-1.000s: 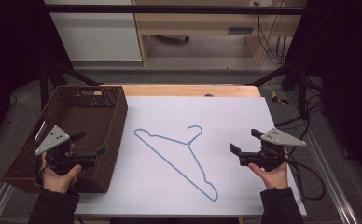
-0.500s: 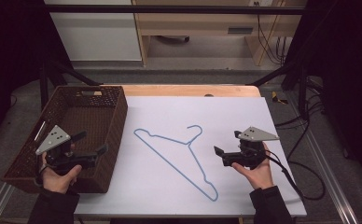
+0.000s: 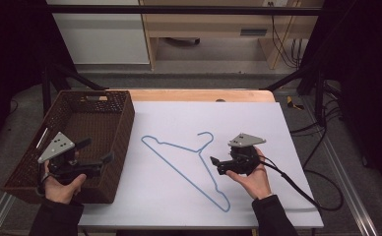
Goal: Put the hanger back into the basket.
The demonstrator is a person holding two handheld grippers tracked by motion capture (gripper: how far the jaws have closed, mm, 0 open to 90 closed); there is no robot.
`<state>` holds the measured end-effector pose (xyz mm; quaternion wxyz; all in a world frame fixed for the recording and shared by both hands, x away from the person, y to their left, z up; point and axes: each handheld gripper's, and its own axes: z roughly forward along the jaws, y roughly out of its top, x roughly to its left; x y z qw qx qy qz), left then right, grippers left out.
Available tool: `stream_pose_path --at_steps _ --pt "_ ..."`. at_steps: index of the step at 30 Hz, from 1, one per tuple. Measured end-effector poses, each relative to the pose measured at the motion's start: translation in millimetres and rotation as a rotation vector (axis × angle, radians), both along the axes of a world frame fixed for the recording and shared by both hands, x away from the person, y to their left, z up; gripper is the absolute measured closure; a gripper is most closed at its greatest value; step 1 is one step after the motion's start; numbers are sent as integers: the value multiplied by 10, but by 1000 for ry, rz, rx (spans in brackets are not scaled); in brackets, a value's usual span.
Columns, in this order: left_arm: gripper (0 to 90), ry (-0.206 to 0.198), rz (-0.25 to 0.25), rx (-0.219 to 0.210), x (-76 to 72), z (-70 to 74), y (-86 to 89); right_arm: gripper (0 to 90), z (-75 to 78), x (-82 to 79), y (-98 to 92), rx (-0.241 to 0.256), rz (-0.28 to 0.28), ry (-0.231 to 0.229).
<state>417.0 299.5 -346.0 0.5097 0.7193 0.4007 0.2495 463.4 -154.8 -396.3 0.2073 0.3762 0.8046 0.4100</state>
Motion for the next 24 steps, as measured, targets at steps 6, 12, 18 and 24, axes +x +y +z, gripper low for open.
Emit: stream_pose_path --at_steps 6,12,18,24 --pt "48 2 1 1 0 -2 3 208 -121 47 117 -26 11 46" --pt "49 6 -1 4 7 -9 -3 262 -228 103 228 -67 16 71" --pt "49 7 -3 5 6 -9 -11 336 -337 157 389 -114 33 94" --pt "50 5 -1 4 3 -2 -3 452 -470 219 468 -146 27 136"
